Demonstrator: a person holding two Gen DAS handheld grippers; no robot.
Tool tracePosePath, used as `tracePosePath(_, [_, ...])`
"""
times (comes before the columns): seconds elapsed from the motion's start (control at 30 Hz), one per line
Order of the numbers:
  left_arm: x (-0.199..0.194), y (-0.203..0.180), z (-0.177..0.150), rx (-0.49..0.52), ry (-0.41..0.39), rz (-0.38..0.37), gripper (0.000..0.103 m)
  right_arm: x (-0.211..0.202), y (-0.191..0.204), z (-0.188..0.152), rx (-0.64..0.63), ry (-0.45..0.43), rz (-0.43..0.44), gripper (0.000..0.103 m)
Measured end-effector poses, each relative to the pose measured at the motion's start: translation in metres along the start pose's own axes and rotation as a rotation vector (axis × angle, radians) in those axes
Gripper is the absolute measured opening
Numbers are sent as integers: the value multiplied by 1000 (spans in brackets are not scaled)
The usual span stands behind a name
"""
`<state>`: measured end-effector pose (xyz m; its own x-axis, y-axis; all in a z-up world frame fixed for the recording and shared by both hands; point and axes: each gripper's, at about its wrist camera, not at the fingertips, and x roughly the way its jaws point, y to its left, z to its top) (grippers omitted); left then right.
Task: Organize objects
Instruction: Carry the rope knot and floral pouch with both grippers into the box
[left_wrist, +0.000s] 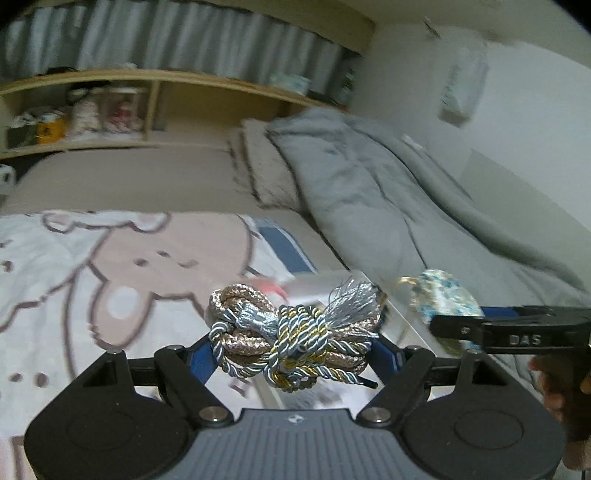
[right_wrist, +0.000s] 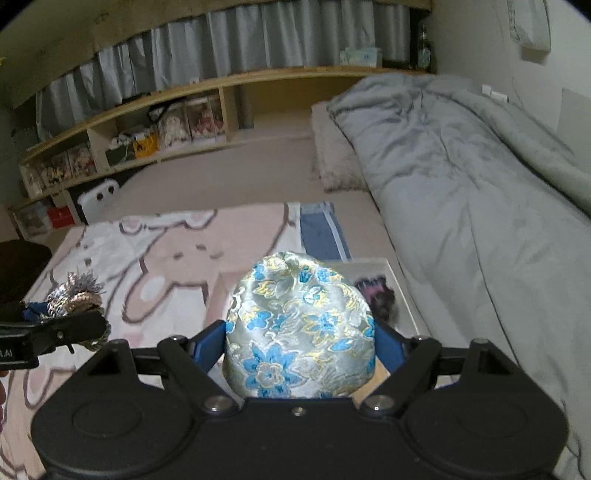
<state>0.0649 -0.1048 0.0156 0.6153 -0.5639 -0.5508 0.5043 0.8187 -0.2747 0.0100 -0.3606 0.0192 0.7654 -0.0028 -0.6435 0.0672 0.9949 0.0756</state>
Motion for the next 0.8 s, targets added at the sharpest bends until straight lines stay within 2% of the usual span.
tracePosePath(0.23, [26, -19, -22, 43, 101, -60, 82, 22, -10, -33, -6, 122, 88, 84])
tracePosePath(0.43, [35, -21, -29, 60, 144, -71, 82, 59, -16, -56, 21, 290, 110, 84])
tracePosePath(0.6, [45, -25, -34, 60, 178, -119, 82, 91, -28, -65, 67, 347, 75, 84])
tracePosePath(0.8, [66, -38, -47, 88, 255, -213, 82, 114, -49, -71, 106, 325, -54, 84])
